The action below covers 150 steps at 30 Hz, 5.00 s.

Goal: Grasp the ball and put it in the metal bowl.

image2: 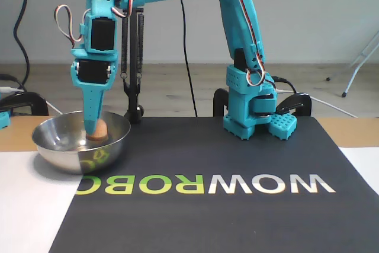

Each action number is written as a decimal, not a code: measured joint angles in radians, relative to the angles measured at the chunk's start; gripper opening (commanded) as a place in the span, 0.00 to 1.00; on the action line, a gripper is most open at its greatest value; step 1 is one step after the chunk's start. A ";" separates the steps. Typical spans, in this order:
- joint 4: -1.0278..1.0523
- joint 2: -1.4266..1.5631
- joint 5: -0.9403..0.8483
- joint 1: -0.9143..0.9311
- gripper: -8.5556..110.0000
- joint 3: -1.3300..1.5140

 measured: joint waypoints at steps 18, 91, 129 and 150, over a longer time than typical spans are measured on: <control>0.002 0.000 0.000 0.012 0.52 0.000; -0.380 1.114 1.407 -1.115 0.08 1.000; -0.551 2.114 1.462 -1.218 0.08 1.782; -0.474 2.114 1.378 -1.216 0.07 1.782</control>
